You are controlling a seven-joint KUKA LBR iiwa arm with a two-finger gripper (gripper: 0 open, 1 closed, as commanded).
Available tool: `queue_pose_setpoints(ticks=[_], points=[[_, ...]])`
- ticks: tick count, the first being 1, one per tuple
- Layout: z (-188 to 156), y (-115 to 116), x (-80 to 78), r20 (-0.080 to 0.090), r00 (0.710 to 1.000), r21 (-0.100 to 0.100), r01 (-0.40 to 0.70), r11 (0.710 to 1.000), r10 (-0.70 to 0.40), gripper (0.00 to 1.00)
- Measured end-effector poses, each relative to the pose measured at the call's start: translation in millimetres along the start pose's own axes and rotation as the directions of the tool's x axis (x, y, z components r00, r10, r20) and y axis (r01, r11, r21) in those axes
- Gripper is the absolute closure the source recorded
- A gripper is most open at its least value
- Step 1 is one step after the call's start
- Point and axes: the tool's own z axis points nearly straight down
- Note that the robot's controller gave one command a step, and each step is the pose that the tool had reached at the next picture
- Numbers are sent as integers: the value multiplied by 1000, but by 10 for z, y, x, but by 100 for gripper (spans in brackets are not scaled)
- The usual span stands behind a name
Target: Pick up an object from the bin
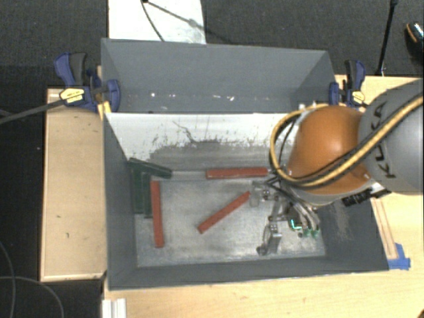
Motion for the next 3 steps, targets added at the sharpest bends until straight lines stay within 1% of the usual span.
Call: queue_pose_setpoints(ticks=[1, 2, 3], points=[[953, 297, -419, 1, 999, -1, -33, 999, 33, 0], [917, 284, -426, 6, 999, -1, -38, 999, 38, 100], [917, 284, -426, 6, 999, -1, -39, 999, 39, 0]])
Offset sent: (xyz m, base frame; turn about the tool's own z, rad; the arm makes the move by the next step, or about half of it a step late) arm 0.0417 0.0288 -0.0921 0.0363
